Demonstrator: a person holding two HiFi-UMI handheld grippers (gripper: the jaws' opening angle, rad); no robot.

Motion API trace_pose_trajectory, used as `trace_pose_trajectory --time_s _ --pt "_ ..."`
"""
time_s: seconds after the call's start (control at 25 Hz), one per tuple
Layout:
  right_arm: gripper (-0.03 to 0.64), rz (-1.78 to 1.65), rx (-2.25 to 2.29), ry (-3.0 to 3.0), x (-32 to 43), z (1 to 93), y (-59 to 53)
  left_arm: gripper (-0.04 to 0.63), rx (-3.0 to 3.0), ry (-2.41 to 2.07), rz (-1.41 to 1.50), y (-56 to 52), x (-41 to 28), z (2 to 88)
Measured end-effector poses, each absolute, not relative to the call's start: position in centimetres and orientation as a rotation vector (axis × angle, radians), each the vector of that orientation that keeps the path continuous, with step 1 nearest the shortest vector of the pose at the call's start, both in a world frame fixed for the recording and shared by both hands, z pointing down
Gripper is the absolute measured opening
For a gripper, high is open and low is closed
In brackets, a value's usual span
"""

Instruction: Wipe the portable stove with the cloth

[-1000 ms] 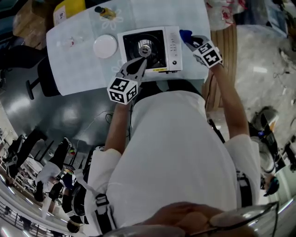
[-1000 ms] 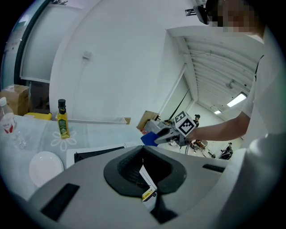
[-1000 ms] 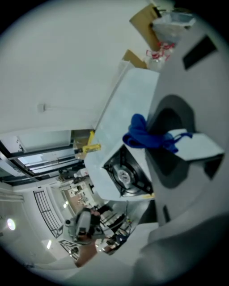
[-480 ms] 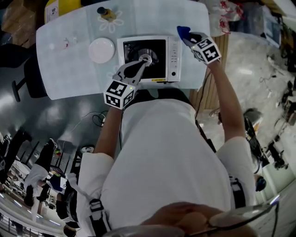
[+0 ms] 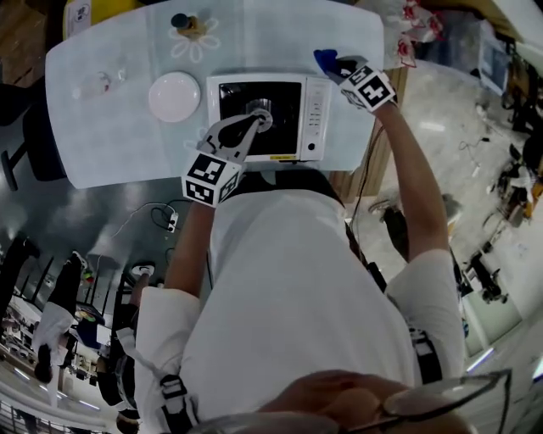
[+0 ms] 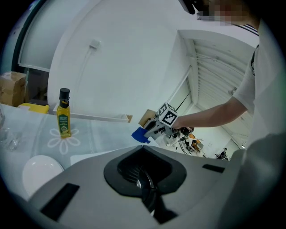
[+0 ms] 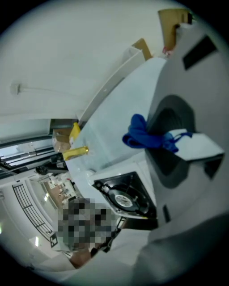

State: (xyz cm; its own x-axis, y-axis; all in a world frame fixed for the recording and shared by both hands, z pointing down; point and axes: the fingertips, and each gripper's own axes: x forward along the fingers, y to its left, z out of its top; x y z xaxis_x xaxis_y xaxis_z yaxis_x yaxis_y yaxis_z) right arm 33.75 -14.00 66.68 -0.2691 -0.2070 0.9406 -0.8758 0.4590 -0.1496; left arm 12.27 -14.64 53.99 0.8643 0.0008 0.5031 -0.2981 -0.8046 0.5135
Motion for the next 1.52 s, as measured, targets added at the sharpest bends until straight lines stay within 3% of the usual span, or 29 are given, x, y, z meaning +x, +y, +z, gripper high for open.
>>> trace_pose_trajectory --time_s 0.92,1.52 --pt "0.104 1.498 0.729 -1.633 31.2 71.5 -14.3 0.032 2.341 -0.288 0.598 -17.8 10.2 55.9" --pt "0.103 1.555 0.665 -1.644 26.7 70.6 -17.1 0.032 2.324 -0.333 0.548 -19.2 7.2 56.1"
